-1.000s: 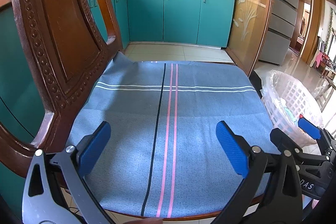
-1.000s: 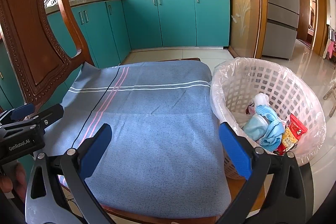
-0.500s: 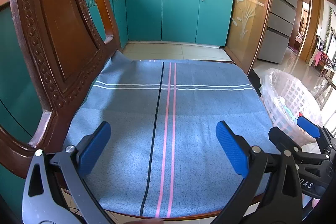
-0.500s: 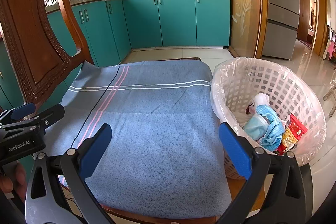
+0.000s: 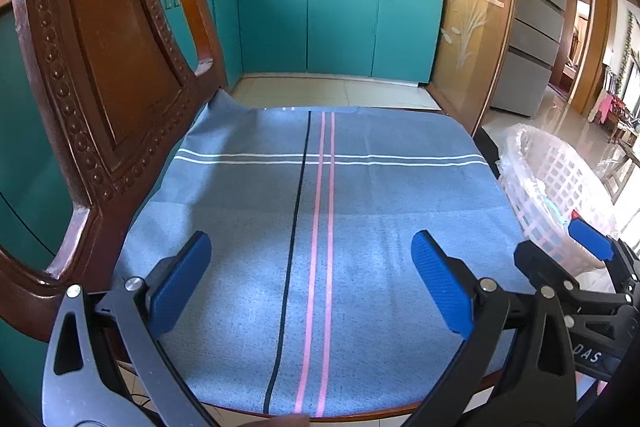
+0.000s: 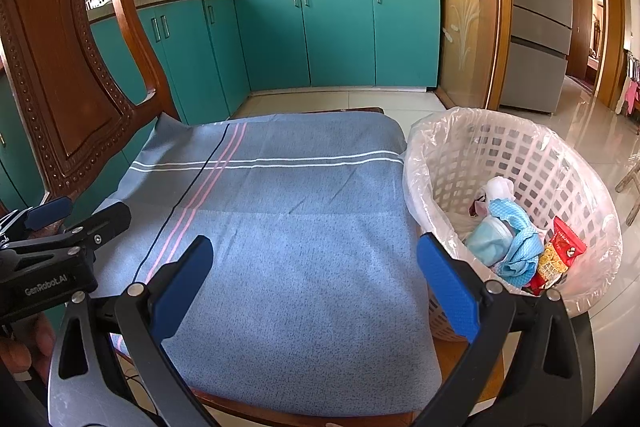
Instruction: Collect trash
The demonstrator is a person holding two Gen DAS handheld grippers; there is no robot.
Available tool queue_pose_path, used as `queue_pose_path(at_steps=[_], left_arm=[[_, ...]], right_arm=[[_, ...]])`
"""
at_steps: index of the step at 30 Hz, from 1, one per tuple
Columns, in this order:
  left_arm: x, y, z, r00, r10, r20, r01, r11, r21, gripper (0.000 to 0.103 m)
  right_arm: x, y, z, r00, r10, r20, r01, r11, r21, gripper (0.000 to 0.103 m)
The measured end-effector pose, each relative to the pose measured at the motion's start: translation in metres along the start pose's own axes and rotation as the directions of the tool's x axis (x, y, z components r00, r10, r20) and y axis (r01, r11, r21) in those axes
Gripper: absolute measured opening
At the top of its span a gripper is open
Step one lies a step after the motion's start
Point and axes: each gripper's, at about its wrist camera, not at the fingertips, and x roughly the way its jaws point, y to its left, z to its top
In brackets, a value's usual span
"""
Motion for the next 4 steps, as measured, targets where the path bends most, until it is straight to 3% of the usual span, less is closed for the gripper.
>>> queue_pose_path(at_steps=[4], left_arm=[[0.0071,0.0053,0.0013,1.000,0.018,-0.014,-0.018,1.000,-0.019,0.100]], right_arm=[[0.0021,0.0004,-0.0003,1.000,-0.003,-0.009,0.003,1.000,-0.005,0.099]])
